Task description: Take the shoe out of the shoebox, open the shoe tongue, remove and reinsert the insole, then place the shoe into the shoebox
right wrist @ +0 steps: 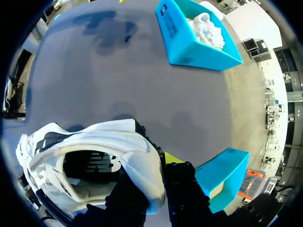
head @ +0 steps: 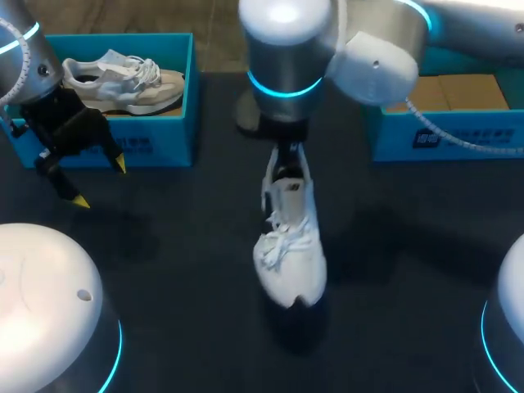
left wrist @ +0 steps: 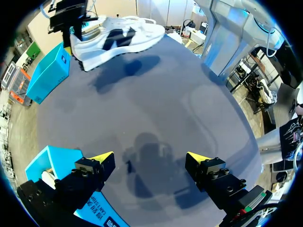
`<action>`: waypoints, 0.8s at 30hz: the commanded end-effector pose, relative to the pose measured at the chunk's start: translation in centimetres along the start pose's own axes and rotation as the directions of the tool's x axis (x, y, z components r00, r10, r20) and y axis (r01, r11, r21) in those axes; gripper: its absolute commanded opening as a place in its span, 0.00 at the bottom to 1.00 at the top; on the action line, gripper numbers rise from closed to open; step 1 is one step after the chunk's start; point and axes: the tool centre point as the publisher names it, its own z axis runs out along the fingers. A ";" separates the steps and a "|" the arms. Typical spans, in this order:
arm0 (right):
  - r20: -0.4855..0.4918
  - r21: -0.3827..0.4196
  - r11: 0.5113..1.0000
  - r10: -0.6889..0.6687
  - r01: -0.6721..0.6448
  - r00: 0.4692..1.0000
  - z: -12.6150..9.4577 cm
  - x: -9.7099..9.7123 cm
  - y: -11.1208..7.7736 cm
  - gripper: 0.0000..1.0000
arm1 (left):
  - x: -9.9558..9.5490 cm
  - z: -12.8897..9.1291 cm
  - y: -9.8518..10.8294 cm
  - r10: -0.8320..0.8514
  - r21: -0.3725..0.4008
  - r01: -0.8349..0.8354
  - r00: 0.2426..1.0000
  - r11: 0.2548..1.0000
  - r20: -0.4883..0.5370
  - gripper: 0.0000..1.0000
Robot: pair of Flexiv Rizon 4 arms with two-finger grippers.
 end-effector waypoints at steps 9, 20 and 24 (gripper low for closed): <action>0.002 -0.019 0.997 -0.071 0.071 0.998 -1.5 -6.8 -3.6 0.00 | 0.1 0.0 0.0 0.000 -0.002 0.000 1.000 1.000 0.000 1.00; 0.009 0.010 0.996 -0.085 0.085 0.996 -1.7 -12.7 -6.5 0.00 | 0.1 0.0 0.0 0.000 -0.002 0.000 1.000 1.000 0.000 1.00; 0.009 0.010 0.996 -0.085 0.085 0.996 -1.7 -12.7 -6.5 0.00 | 0.1 0.0 0.0 0.000 -0.002 0.000 1.000 1.000 0.000 1.00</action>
